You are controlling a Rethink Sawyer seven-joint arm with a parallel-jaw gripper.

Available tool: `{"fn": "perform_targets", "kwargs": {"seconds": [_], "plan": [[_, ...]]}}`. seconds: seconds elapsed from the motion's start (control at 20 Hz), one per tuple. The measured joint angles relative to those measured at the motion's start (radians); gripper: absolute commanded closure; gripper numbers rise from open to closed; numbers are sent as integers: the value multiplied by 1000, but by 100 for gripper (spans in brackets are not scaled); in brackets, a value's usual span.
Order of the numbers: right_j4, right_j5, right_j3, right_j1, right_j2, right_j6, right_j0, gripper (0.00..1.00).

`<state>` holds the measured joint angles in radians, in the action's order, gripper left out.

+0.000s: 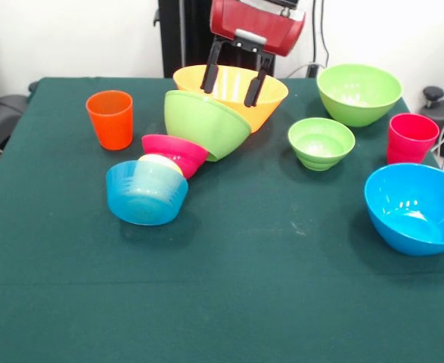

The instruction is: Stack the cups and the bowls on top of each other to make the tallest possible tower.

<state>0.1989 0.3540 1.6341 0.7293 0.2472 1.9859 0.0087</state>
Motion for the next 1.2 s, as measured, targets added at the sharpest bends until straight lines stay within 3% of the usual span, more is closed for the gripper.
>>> {"fn": "perform_targets", "kwargs": {"seconds": [0.4,0.8,1.2], "plan": [[-55,0,0,11,30,15,13,0],[-143,0,25,18,83,101,102,0],[-170,-8,84,7,91,145,148,0]]}}
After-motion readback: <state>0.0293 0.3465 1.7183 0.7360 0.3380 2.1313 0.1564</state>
